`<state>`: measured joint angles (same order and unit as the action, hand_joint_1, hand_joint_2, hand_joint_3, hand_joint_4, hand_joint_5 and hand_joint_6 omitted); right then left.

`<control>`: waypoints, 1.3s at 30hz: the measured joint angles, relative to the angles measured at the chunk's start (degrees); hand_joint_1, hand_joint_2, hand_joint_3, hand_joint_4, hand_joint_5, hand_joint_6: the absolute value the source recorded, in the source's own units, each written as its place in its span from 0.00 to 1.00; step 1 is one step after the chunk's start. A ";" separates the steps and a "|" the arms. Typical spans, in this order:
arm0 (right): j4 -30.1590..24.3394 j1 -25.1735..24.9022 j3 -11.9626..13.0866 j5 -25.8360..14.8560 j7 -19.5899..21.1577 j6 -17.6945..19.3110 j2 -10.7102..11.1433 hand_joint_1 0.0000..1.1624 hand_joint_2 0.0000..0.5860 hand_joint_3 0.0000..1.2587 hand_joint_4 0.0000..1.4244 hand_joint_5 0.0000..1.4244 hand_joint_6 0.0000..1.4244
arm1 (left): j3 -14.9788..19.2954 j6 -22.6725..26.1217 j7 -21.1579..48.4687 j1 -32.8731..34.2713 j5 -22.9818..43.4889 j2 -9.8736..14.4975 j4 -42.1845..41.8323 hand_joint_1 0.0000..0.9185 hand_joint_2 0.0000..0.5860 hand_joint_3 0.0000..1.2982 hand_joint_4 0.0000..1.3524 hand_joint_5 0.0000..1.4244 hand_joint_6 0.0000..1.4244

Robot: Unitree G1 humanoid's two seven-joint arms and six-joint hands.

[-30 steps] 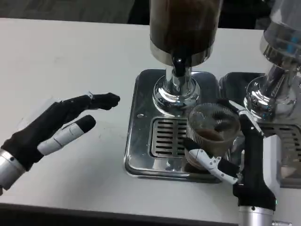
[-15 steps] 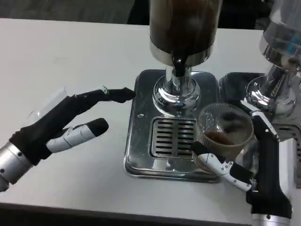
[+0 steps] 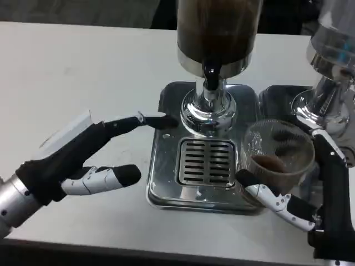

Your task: Grasp the cup under the faucet to collect the drink, then remove the cup.

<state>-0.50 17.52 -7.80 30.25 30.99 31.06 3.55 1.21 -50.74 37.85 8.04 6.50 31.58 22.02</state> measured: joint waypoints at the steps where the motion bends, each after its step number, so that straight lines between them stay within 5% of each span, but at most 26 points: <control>1: -0.64 0.38 0.11 -0.25 -0.51 -0.01 -0.01 0.82 0.17 0.54 0.61 0.77 1.00 | 0.00 -0.16 0.01 -0.43 0.05 0.13 -0.73 0.00 0.12 0.23 0.17 0.16 0.11; 19: -11.62 9.04 2.37 -2.18 -6.78 -0.08 0.71 0.82 0.17 0.56 0.62 0.78 1.00 | 0.12 -5.56 1.01 -5.86 1.76 5.70 -8.77 0.00 0.11 0.18 0.09 0.10 0.09; 39: -18.99 14.66 3.14 -2.65 -9.96 0.12 -1.20 0.82 0.17 0.58 0.64 0.80 1.00 | 0.43 -9.95 1.07 -11.42 4.01 9.76 -17.09 0.00 0.09 0.17 0.06 0.06 0.07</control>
<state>-19.49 32.18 -4.67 27.61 21.03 31.18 2.34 1.64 -60.69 38.92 -3.38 10.51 41.34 4.92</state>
